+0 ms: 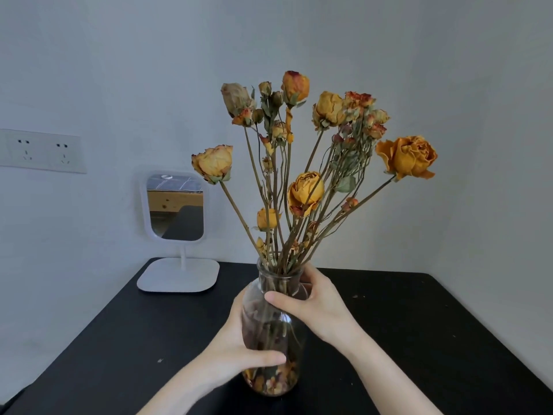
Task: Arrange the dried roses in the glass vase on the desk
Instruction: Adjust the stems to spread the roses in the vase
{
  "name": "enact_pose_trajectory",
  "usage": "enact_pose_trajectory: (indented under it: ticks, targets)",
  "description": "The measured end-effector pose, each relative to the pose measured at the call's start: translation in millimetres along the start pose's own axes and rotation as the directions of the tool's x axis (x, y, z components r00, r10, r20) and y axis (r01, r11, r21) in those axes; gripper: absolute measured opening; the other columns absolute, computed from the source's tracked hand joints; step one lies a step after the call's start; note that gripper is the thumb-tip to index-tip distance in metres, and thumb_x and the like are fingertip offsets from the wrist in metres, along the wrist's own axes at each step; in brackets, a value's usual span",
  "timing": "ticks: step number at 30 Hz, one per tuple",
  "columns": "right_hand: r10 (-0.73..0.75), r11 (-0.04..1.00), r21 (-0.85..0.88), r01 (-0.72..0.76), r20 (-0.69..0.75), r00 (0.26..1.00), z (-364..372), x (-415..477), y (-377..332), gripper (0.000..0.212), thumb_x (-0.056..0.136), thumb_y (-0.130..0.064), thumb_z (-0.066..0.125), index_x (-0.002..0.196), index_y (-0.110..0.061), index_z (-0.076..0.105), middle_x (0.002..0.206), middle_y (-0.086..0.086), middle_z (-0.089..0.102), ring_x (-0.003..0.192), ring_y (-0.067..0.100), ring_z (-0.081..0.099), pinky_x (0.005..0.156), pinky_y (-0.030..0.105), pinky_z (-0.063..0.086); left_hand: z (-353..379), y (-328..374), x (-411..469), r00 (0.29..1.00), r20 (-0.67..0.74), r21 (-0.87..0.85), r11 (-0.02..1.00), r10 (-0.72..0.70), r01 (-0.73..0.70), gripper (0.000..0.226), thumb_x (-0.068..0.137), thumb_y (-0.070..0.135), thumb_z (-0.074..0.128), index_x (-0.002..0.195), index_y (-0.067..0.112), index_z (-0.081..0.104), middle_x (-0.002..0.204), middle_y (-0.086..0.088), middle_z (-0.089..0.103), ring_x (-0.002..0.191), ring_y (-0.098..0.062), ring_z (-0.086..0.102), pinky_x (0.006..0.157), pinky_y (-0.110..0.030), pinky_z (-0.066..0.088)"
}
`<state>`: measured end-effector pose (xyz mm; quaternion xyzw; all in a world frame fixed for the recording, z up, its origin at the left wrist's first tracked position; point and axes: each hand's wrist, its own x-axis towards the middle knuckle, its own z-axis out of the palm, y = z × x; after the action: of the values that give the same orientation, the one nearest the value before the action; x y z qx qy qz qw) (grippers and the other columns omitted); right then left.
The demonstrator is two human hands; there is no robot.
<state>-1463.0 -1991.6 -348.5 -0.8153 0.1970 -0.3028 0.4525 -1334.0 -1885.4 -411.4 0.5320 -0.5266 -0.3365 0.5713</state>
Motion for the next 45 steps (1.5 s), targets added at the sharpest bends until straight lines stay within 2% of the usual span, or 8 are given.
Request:
enact_pose_trajectory:
  ticks: [8,10,12,15,19,31,39,45]
  targets:
    - [-0.019,0.996,0.092,0.021,-0.028,0.999,-14.8,23.0,2.4,0.046,0.07,-0.037,0.076,0.112,-0.029,0.06,0.108,-0.014,0.068,0.102,0.0,0.061,0.089,0.024,0.048,-3.8,-3.8,32.5,0.994,-0.112,0.101,0.995,0.003,0.008,0.092,0.049,0.034,0.089,0.12,0.049,0.033,0.12,0.024,0.052,0.111,0.012,0.049,0.08,-0.005,0.044]
    - [-0.02,0.993,0.117,0.024,-0.037,0.999,-24.5,39.8,0.5,0.046,0.071,-0.035,0.076,0.113,-0.027,0.06,0.109,-0.011,0.068,0.103,0.002,0.061,0.091,0.028,0.047,-7.1,1.7,53.8,0.991,-0.133,0.122,0.992,-0.02,0.037,0.09,0.047,0.037,0.089,0.119,0.045,0.035,0.121,0.018,0.052,0.109,0.009,0.052,0.081,-0.01,0.048]
    - [-0.016,0.993,0.119,0.024,-0.073,0.997,-33.1,60.1,1.0,0.048,0.072,-0.033,0.075,0.116,-0.024,0.058,0.111,-0.01,0.066,0.106,0.005,0.06,0.093,0.029,0.046,-10.0,6.2,77.7,0.988,-0.151,0.133,0.989,-0.042,0.062,0.099,0.048,0.038,0.09,0.129,0.034,0.034,0.127,0.014,0.052,0.116,-0.003,0.052,0.097,-0.028,0.046]
    - [-0.016,0.992,0.119,0.028,-0.104,0.994,-42.9,90.3,8.3,0.043,0.073,-0.029,0.075,0.113,-0.025,0.059,0.11,-0.012,0.066,0.104,0.002,0.059,0.086,0.021,0.045,-13.6,5.0,111.3,0.982,-0.18,0.12,0.989,-0.065,0.087,0.109,0.049,0.035,0.09,0.137,0.027,0.026,0.13,0.01,0.051,0.12,-0.009,0.049,0.105,-0.043,0.04]
    - [0.019,0.992,0.126,-0.007,-0.094,0.995,-49.3,119.3,30.5,0.035,0.074,-0.027,0.075,0.101,-0.036,0.056,0.103,-0.02,0.063,0.097,-0.008,0.057,0.075,0.01,0.04,-17.9,-9.1,146.2,0.975,-0.197,0.144,0.98,-0.106,0.136,0.118,0.047,0.037,0.09,0.14,0.027,0.018,0.137,0.004,0.045,0.125,-0.014,0.044,0.106,-0.046,0.038]
    - [0.062,0.993,0.102,-0.055,-0.058,0.996,-52.5,158.3,76.7,0.04,0.076,-0.026,0.074,0.111,-0.03,0.053,0.1,-0.023,0.059,0.092,-0.012,0.054,0.069,0.005,0.041,-22.2,-48.6,186.6,0.964,-0.186,0.073,0.975,-0.192,0.209,0.121,0.048,0.032,0.09,0.143,0.025,0.014,0.139,0.001,0.042,0.126,-0.016,0.04,0.108,-0.041,0.034]
    - [0.048,0.998,0.043,-0.045,-0.07,0.996,-53.4,176.4,90.3,0.047,0.078,-0.027,0.072,0.12,-0.025,0.052,0.116,-0.01,0.059,0.11,0.006,0.054,0.095,0.024,0.041,-25.1,-53.0,207.4,0.937,-0.265,0.184,0.942,-0.229,0.282,0.119,0.052,0.032,0.089,0.144,0.027,0.015,0.134,-0.002,0.024,0.12,-0.019,0.033,0.105,-0.042,0.035]
    - [0.038,0.998,0.044,-0.034,-0.098,0.994,-53.5,186.8,95.8,0.039,0.079,-0.024,0.071,0.113,-0.027,0.053,0.113,-0.011,0.06,0.108,0.007,0.054,0.093,0.023,0.041,-27.8,-57.2,218.6,0.931,-0.26,0.198,0.929,-0.257,0.312,0.119,0.054,0.035,0.088,0.145,0.031,0.012,0.13,-0.002,0.025,0.12,-0.02,0.033,0.101,-0.038,0.034]
